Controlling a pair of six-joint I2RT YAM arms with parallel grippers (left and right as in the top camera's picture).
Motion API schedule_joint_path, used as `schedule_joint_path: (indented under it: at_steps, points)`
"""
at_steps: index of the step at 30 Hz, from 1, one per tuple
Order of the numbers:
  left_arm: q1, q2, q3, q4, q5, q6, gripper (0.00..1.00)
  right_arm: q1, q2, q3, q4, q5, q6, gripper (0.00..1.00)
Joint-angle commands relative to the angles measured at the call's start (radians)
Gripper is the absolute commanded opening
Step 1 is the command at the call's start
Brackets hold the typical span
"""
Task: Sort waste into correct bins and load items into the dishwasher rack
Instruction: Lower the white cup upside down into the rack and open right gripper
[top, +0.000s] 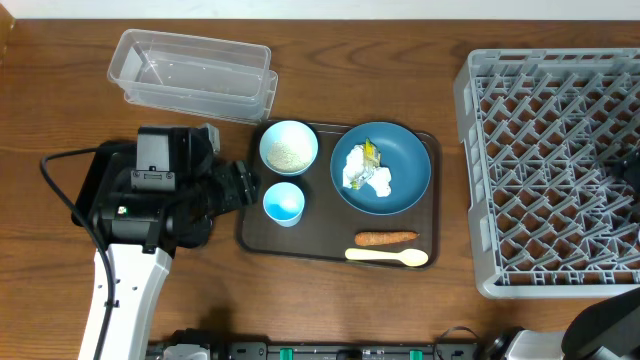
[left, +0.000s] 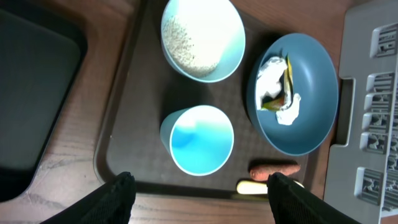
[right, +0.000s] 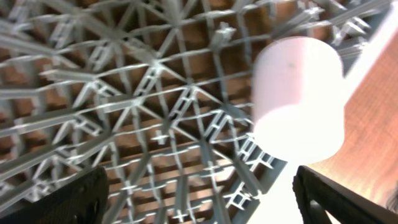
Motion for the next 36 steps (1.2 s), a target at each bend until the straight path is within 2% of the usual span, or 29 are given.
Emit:
schedule_joint_path:
  at_steps: [1, 4, 5, 7, 8, 19, 27, 31, 36]
  points:
    - [0.004, -0.005, 0.013, -0.009, -0.012, 0.014, 0.70, 0.010, -0.006, 0.002, -0.025, 0.055, 0.053, 0.91]
    - [0.004, -0.005, 0.013, -0.015, -0.012, 0.014, 0.70, 0.009, -0.006, 0.000, -0.049, 0.057, 0.032, 0.82]
    - [0.004, -0.005, 0.013, -0.015, -0.012, 0.014, 0.70, 0.009, -0.006, -0.002, -0.051, 0.061, 0.029, 0.74]
    - [0.004, -0.005, 0.013, -0.015, -0.012, 0.014, 0.71, 0.003, -0.006, -0.003, -0.059, 0.079, 0.031, 0.52]
    - [0.004, -0.005, 0.013, -0.015, -0.013, 0.014, 0.70, -0.002, -0.006, -0.003, -0.066, 0.092, 0.031, 0.49]
    - [0.004, -0.005, 0.013, -0.016, -0.013, 0.014, 0.71, -0.083, -0.006, -0.031, -0.101, 0.119, 0.031, 0.47]
    - [0.004, -0.005, 0.013, -0.016, -0.013, 0.021, 0.70, -0.145, 0.001, -0.039, -0.043, 0.117, 0.032, 0.45]
    - [0.004, -0.005, 0.013, -0.016, -0.013, 0.026, 0.70, -0.168, 0.019, -0.039, 0.006, 0.056, 0.031, 0.44]
    - [0.004, -0.005, 0.013, -0.015, -0.013, 0.026, 0.71, -0.180, 0.040, -0.039, -0.008, 0.053, 0.031, 0.40]
